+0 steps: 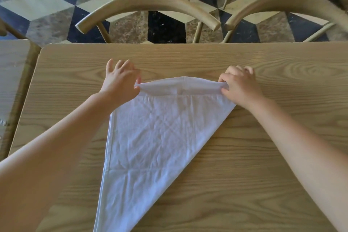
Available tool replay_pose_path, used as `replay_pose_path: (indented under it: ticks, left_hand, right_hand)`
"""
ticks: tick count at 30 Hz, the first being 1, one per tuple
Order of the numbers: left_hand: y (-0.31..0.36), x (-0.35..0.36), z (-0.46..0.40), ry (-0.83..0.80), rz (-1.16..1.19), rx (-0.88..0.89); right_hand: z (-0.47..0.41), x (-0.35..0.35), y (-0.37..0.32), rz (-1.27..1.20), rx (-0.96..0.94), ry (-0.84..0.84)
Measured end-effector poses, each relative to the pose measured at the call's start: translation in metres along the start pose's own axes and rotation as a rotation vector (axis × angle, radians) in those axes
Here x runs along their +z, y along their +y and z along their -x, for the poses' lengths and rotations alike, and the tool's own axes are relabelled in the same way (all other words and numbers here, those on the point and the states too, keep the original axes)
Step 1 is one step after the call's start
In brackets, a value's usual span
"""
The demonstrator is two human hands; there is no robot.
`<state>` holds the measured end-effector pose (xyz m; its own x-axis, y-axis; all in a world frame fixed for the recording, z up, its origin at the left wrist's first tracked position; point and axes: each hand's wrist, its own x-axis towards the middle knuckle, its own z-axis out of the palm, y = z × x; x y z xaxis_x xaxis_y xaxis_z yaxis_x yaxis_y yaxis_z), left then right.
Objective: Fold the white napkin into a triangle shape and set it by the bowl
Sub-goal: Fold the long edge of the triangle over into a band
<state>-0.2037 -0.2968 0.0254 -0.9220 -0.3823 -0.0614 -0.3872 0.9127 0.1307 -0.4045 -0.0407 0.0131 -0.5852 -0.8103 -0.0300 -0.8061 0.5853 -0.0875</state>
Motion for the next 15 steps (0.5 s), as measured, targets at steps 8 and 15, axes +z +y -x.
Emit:
replay_pose_path:
  ticks: [8, 15]
  left_hand:
    - [-0.001, -0.004, 0.044, 0.177, 0.147, 0.204]
    - [-0.002, 0.015, 0.07, 0.157, 0.126, 0.28]
  right_hand:
    - [0.04, 0.009, 0.022, 0.235, -0.211, 0.407]
    - [0.068, 0.017, 0.045, 0.138, -0.316, 0.342]
